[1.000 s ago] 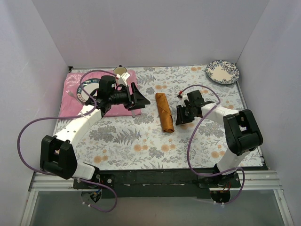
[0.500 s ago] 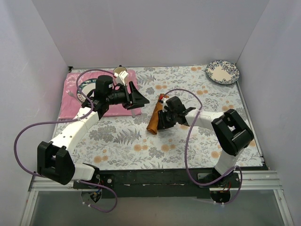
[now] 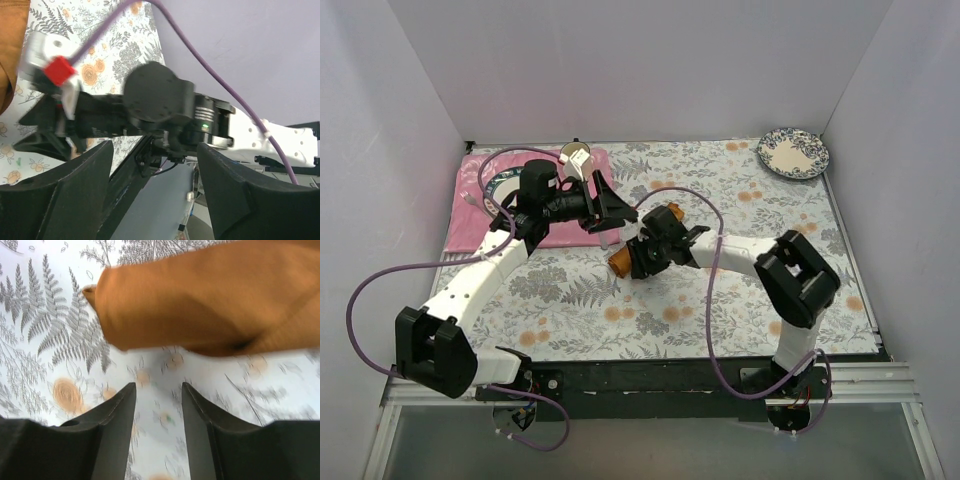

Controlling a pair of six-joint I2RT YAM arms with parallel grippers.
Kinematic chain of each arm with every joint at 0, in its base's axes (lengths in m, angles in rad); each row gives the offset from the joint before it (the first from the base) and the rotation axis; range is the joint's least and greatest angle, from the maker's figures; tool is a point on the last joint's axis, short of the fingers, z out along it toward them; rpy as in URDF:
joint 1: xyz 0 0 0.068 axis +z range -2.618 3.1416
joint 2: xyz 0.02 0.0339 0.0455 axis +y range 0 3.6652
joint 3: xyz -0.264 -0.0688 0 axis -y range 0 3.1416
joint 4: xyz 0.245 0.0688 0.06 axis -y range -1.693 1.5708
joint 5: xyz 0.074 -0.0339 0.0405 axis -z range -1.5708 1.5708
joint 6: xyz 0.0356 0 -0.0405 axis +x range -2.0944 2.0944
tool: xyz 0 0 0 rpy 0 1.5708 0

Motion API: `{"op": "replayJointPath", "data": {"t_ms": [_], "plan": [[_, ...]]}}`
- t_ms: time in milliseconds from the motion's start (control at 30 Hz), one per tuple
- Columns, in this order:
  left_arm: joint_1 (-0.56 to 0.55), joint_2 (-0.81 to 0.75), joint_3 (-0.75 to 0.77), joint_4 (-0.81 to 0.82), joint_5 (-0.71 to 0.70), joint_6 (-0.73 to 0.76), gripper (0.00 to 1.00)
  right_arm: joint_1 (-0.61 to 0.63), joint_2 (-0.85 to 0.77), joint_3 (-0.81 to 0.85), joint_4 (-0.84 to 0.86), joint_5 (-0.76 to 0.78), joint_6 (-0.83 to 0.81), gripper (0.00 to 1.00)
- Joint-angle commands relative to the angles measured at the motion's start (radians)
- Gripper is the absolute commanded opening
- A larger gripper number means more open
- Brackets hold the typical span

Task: Fold the napkin, place the utensils inside, and roll it up
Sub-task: Roll the napkin with the utensil

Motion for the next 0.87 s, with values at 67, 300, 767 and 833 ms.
{"op": "replayJointPath", "data": {"t_ms": [67, 300, 767, 833], "plan": [[0.003, -0.081, 0.083, 0.035, -0.057, -0.023, 0.71, 0.001, -0.407, -0.059, -0.238, 0.255, -0.135, 0.54], [0.003, -0.155, 0.191, 0.020, -0.228, 0.050, 0.82, -0.001, -0.803, -0.055, -0.373, 0.574, -0.181, 0.66], [0.003, -0.334, 0.310, -0.011, -0.392, 0.138, 0.93, -0.001, -1.148, 0.152, -0.457, 0.720, -0.197, 0.99], [0.003, -0.333, 0.308, -0.010, -0.375, 0.130, 0.93, -0.001, -1.147, 0.185, -0.476, 0.709, -0.198, 0.99]]}}
